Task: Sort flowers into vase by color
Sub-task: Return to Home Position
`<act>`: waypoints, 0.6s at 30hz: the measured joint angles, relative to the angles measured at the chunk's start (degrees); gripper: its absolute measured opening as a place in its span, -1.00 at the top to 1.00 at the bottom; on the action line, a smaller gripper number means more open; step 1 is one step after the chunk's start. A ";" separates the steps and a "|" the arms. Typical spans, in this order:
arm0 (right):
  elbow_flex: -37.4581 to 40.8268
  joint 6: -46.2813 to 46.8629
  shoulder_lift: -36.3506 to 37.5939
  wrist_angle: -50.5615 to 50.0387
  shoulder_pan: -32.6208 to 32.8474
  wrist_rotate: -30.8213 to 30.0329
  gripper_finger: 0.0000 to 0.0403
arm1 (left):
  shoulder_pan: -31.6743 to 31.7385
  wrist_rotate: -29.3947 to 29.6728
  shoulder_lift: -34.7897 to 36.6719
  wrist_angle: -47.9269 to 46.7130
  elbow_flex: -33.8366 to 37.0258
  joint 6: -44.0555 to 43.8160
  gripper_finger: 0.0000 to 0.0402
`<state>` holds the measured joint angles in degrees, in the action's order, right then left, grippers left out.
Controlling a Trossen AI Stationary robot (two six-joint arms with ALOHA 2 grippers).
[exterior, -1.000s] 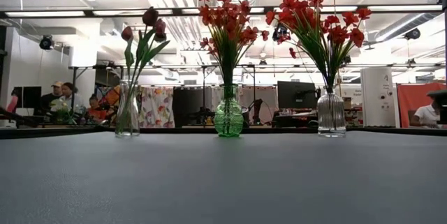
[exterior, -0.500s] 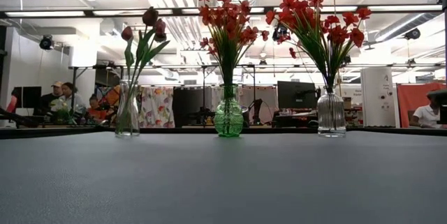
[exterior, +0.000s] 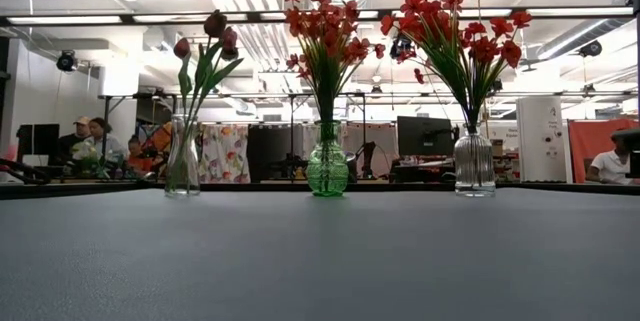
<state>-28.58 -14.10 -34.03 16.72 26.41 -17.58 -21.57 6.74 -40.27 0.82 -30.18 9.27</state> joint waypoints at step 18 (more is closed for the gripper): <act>15.82 -3.04 28.12 1.40 -0.60 -0.46 -0.07 | -0.25 4.49 31.53 0.67 18.06 5.35 0.99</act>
<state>-12.76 -17.14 -5.91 18.13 25.82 -18.04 -21.81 11.23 -8.74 1.49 -12.12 14.62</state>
